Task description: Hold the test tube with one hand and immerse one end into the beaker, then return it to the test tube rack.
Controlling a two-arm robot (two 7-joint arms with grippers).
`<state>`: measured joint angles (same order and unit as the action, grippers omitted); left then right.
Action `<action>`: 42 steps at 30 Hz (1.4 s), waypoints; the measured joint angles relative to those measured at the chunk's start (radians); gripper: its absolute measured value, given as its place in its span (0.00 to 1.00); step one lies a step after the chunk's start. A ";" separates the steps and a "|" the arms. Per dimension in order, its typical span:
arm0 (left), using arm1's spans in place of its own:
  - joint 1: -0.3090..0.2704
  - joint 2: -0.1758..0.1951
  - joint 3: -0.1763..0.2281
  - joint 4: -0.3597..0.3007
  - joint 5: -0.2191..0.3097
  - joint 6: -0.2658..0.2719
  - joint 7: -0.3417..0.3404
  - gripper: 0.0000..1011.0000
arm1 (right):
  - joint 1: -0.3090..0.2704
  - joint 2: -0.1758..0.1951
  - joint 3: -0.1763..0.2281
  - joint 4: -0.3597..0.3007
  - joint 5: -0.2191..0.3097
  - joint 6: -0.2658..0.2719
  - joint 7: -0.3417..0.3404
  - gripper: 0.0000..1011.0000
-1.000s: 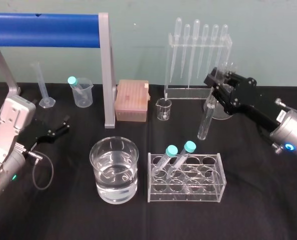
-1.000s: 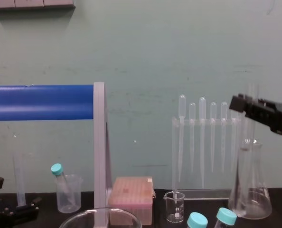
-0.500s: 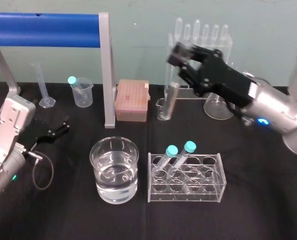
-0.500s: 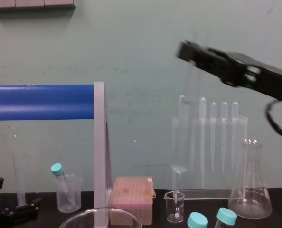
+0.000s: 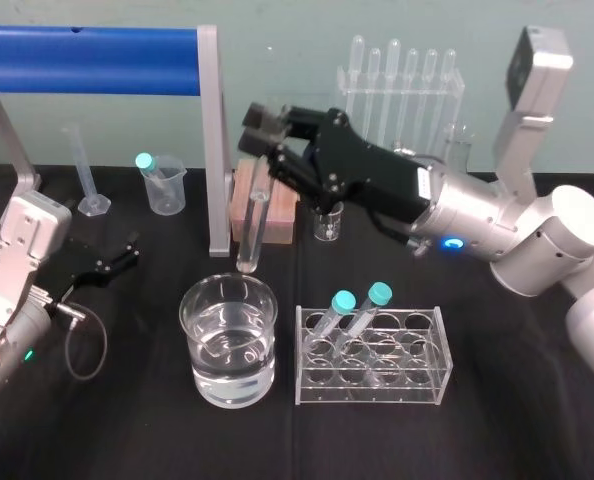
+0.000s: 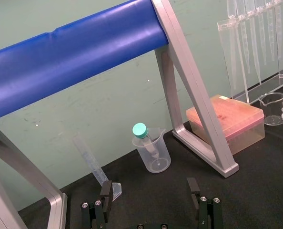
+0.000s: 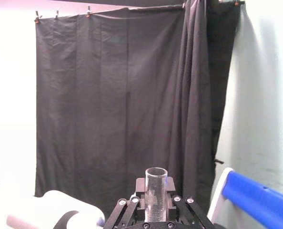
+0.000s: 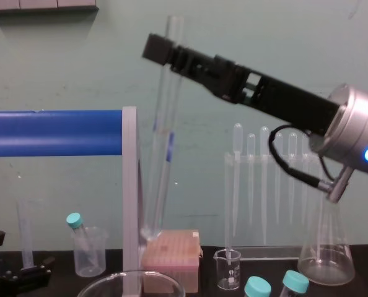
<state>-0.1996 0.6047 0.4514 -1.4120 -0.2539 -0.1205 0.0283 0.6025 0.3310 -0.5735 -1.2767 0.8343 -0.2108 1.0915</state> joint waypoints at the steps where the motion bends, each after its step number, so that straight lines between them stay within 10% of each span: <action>1: 0.000 0.000 0.000 0.000 0.000 0.000 0.000 0.99 | 0.002 -0.003 -0.009 0.005 0.003 0.004 0.003 0.24; 42: 0.000 0.000 0.000 0.000 0.000 0.000 0.000 0.99 | 0.087 -0.058 -0.172 0.199 -0.106 0.053 -0.015 0.24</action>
<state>-0.1995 0.6046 0.4514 -1.4120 -0.2539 -0.1205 0.0283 0.6897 0.2733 -0.7459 -1.0778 0.7284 -0.1577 1.0767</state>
